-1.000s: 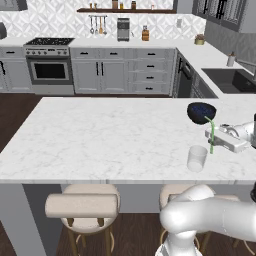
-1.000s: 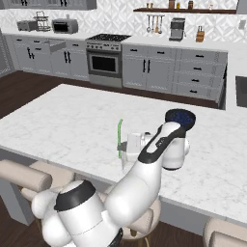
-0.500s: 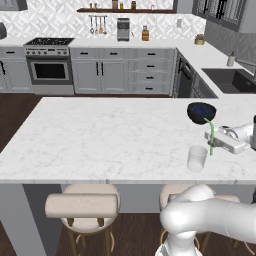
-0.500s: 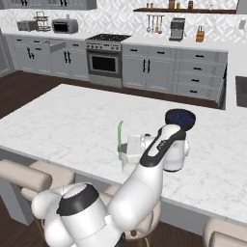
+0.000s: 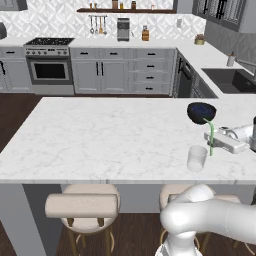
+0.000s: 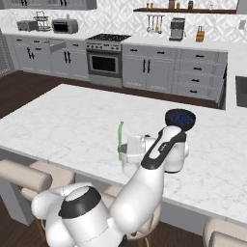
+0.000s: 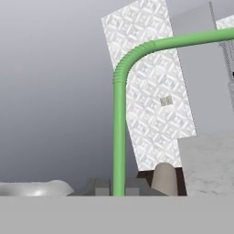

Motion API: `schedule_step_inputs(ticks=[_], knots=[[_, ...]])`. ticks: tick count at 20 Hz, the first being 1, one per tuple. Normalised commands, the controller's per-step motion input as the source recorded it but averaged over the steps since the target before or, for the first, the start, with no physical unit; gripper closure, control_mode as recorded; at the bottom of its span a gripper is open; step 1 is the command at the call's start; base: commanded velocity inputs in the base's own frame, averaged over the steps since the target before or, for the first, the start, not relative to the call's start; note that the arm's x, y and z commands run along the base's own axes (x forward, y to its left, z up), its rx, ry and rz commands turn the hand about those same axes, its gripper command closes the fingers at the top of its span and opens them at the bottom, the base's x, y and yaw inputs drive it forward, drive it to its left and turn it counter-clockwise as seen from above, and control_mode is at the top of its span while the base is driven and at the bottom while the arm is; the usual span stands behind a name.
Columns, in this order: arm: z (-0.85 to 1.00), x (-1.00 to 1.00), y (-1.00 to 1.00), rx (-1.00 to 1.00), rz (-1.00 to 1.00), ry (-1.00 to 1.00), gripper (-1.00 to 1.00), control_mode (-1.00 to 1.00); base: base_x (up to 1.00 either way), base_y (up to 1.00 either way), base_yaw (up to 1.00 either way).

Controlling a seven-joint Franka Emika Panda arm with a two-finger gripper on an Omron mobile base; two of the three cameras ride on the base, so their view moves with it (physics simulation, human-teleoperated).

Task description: Take a straw from the drawer in front and place it inside the glass cup on the dining counter.

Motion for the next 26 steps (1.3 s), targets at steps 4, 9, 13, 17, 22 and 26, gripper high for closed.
schedule_step_inputs(ticks=[4, 9, 13, 17, 22, 26], knots=[[-0.01, 0.16, 0.00, 0.01, 0.00, 0.06, 1.00, -1.00, 0.00, 0.00, 0.00], [-0.07, 0.19, 0.00, 0.01, 0.00, 0.06, 1.00, -1.00, 0.00, 0.00, 0.00], [-0.12, 0.15, 0.00, 0.00, 0.00, 0.06, 1.00, -1.00, 0.00, 0.00, 0.00], [-0.12, 0.12, 0.00, 0.00, 0.00, 0.03, 1.00, -1.00, 0.00, 0.00, 0.00], [-0.10, 0.12, -0.05, 0.00, 0.00, 0.00, 1.00, -1.00, 0.00, 0.00, 0.00], [-0.08, 0.05, -0.11, 0.00, 0.00, 0.00, 1.00, -1.00, 0.00, 0.00, 0.00]])
